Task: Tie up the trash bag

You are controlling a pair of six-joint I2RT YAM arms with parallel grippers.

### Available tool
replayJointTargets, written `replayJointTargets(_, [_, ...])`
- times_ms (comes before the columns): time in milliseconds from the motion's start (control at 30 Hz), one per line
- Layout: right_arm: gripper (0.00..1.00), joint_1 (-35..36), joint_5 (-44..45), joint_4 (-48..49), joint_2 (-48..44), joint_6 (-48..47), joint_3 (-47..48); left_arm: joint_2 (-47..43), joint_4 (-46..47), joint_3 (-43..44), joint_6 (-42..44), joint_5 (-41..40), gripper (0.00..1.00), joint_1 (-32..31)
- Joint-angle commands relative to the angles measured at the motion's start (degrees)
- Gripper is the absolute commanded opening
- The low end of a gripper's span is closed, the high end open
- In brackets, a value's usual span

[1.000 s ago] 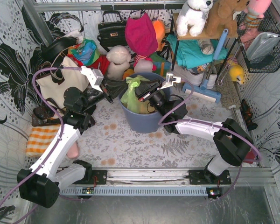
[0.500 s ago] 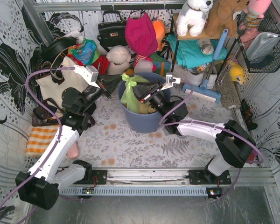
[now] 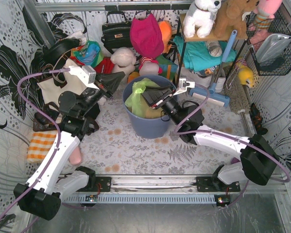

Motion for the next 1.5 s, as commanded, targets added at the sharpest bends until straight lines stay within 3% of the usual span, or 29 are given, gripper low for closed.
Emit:
replayJointTargets(0, [0.23, 0.2, 1.3, -2.2, -2.5, -1.8, -0.7, 0.3, -0.7, 1.4, -2.4, 0.9, 0.00, 0.3])
replayJointTargets(100, [0.05, 0.2, 1.7, -2.3, -1.5, -1.9, 0.1, 0.0, -0.8, 0.4, -4.5, 1.0, 0.00, 0.3])
replayJointTargets(167, [0.00, 0.2, 1.0, -1.0, -0.1, -1.6, 1.1, 0.1, -2.3, 0.6, -5.2, 1.5, 0.02, 0.3])
replayJointTargets(633, [0.00, 0.2, 1.2, 3.0, 9.1, 0.2, 8.1, -2.4, -9.3, -2.3, -5.2, 2.3, 0.10, 0.1])
replayJointTargets(767, [0.00, 0.2, 2.3, 3.4, 9.5, -0.3, 8.8, -2.9, -9.7, -3.1, -6.0, -0.2, 0.17, 0.1])
replayJointTargets(1200, [0.00, 0.2, 2.1, 8.9, 15.0, 3.2, 13.4, -1.6, -11.8, -4.6, -5.0, 3.1, 0.16, -4.5])
replayJointTargets(1467, [0.00, 0.2, 0.2, 14.1, 15.1, 7.6, 12.1, -2.3, -15.5, -5.3, -3.7, -4.2, 0.12, -5.2])
